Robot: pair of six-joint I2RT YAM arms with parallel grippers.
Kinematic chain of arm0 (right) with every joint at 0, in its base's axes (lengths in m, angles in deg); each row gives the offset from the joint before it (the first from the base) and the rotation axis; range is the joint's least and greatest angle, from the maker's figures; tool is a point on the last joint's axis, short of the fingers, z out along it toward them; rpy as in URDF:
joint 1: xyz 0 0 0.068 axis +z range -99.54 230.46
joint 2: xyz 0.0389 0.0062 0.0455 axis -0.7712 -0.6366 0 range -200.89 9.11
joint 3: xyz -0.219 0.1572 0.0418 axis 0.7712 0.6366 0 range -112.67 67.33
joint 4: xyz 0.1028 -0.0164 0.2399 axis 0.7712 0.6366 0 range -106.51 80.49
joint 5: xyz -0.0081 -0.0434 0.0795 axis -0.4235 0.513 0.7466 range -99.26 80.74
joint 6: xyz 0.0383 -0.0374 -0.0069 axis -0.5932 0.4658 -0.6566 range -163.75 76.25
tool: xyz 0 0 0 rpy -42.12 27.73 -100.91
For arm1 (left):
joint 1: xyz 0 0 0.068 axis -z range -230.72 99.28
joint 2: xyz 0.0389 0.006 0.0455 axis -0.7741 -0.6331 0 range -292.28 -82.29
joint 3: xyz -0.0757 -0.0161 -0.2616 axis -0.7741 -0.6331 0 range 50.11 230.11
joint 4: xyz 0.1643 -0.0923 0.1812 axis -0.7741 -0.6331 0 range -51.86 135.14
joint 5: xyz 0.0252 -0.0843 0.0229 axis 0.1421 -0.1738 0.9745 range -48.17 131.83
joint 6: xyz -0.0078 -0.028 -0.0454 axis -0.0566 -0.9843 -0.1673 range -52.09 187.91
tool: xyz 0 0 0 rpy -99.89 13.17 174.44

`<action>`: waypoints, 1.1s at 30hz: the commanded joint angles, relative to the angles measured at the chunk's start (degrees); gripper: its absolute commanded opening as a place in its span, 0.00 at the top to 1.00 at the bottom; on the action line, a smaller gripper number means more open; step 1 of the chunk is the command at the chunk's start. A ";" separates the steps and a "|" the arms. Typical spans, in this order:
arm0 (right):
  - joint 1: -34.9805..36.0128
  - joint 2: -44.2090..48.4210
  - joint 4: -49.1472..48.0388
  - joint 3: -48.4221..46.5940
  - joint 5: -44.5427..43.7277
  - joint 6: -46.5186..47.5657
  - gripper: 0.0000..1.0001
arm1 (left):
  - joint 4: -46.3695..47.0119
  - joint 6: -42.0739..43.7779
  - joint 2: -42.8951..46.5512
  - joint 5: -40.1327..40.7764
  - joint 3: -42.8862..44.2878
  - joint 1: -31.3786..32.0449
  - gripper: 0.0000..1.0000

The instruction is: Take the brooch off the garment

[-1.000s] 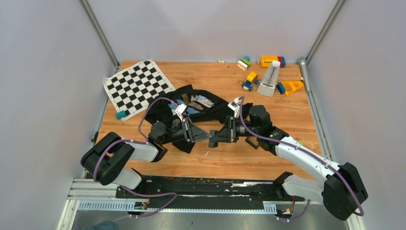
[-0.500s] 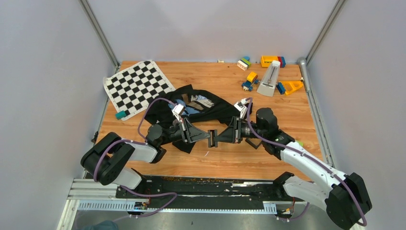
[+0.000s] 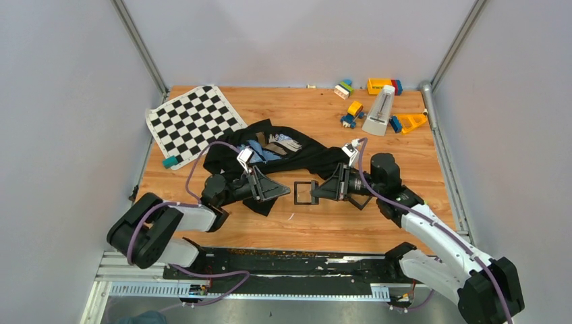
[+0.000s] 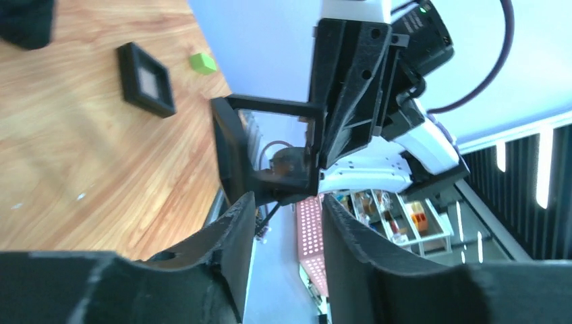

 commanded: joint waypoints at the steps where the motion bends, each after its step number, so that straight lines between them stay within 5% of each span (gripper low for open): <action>1: -1.97 1.99 7.18 -0.72 -3.12 1.80 1.00 | -14.56 10.09 8.23 0.54 -1.42 -3.38 0.45; 3: -2.29 1.80 7.97 -0.07 -3.08 2.33 1.00 | -29.37 17.04 13.84 2.95 0.47 -4.45 0.38; 5: -2.50 1.33 8.16 0.60 -3.22 2.80 1.00 | -57.48 26.39 20.49 8.49 4.84 -4.52 0.33; 9: -3.39 0.16 7.98 1.35 -3.85 3.33 1.00 | -79.50 36.92 31.86 17.47 9.96 -4.36 0.28; 19: -6.80 2.61 7.78 3.28 -2.96 4.53 1.00 | -92.60 29.71 42.88 15.52 17.92 -4.36 0.20; 26: -7.76 4.07 9.62 3.14 -3.91 6.93 1.00 | -81.72 18.13 47.78 5.12 17.17 -4.36 0.22; 30: -8.31 6.21 10.20 3.14 -2.62 6.85 1.00 | -83.16 20.72 50.15 5.31 18.93 -4.36 0.28; 33: -8.35 7.63 11.19 3.60 -3.86 7.00 1.00 | -89.84 27.04 52.44 13.00 19.46 -4.44 0.30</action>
